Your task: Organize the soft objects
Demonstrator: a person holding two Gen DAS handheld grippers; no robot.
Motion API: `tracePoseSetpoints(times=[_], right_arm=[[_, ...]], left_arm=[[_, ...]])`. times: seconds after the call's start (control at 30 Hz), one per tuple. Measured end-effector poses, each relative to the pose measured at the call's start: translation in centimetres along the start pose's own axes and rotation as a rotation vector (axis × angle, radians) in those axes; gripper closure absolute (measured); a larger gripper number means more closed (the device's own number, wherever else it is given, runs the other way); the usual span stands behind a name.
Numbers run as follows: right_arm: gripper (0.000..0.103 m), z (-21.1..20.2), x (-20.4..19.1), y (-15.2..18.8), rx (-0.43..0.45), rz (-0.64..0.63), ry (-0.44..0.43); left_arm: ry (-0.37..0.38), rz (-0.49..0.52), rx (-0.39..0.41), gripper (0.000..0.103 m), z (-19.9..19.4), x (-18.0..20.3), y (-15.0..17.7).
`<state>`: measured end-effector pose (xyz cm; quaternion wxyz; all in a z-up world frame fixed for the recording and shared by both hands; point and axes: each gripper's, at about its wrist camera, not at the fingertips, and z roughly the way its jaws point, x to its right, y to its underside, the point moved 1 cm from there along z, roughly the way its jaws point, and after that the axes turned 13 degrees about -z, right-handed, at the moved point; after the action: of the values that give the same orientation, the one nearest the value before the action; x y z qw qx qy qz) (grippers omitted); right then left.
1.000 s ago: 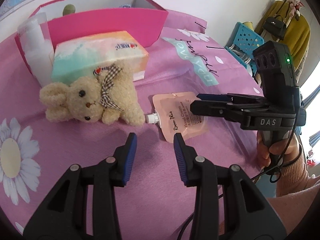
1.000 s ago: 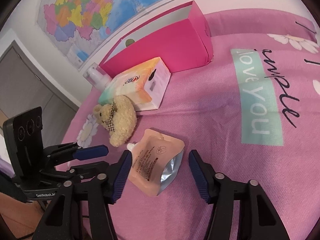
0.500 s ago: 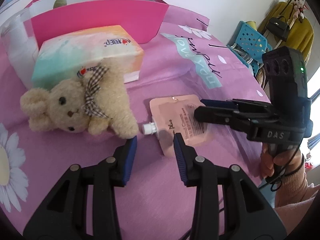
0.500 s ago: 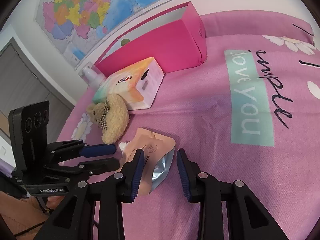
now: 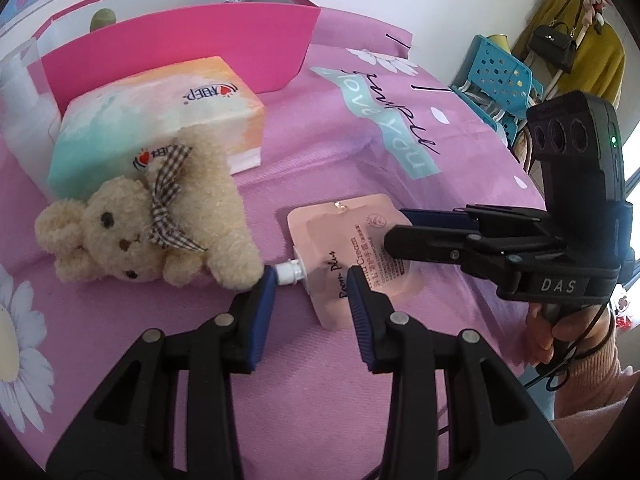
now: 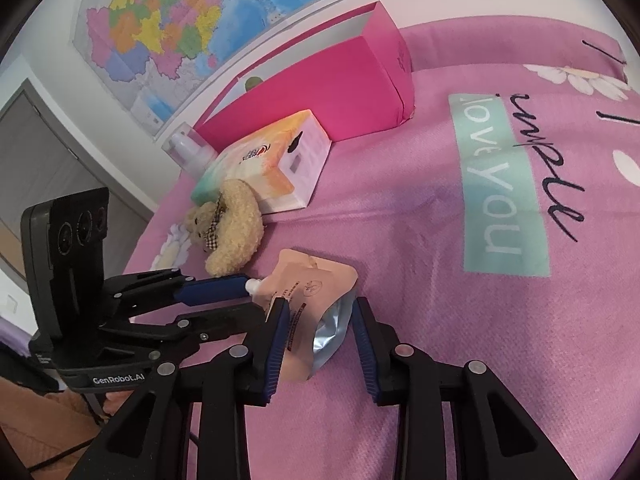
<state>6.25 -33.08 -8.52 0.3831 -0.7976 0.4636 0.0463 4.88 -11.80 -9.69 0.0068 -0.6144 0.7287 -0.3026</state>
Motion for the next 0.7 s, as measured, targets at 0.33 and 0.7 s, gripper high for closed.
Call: tracePoseSetpoints(times=[0.33, 0.7], right_arm=[[0.071, -1.4, -0.4, -0.6, 0.026, -0.011, 0.022], [0.071, -3.5, -1.7, -3.6, 0.110, -0.079, 0.020]], left_arm=[[0.039, 0.023, 0.035, 0.064, -2.3, 1.7, 0.6], [0.055, 0.017, 0.143, 0.064, -6.7, 1.5, -2.0]])
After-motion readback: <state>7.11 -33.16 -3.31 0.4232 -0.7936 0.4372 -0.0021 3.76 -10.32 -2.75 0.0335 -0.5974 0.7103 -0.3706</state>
